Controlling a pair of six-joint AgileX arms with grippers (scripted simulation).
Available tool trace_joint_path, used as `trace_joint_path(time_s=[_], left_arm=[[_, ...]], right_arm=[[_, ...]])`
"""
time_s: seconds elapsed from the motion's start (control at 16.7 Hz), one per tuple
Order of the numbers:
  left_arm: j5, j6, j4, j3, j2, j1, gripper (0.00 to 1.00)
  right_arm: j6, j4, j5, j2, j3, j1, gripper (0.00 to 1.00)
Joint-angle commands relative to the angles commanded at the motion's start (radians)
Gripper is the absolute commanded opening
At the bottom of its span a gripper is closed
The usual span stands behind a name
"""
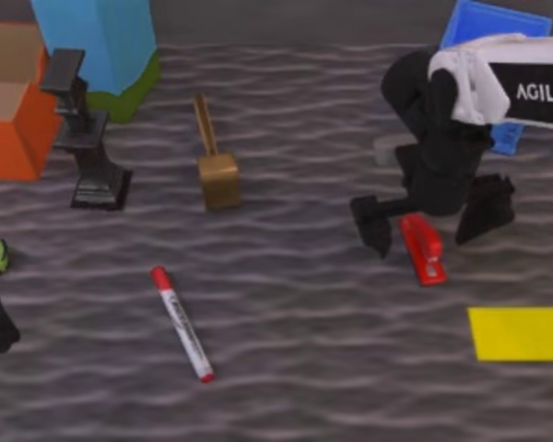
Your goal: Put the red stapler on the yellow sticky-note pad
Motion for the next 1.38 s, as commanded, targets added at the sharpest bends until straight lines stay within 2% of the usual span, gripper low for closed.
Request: trace_joint_path(time_s=[0.72, 1.38], left_arm=[[0.0, 0.0, 0.0, 0.0, 0.0, 0.0, 1.0], [0.0, 0.0, 0.0, 0.0, 0.0, 0.0, 1.0]], right_arm=[[0.0, 0.0, 0.0, 0.0, 0.0, 0.0, 0.02], [0.0, -0.017, 0.0, -0.004, 0.016, -0.001, 0.0]])
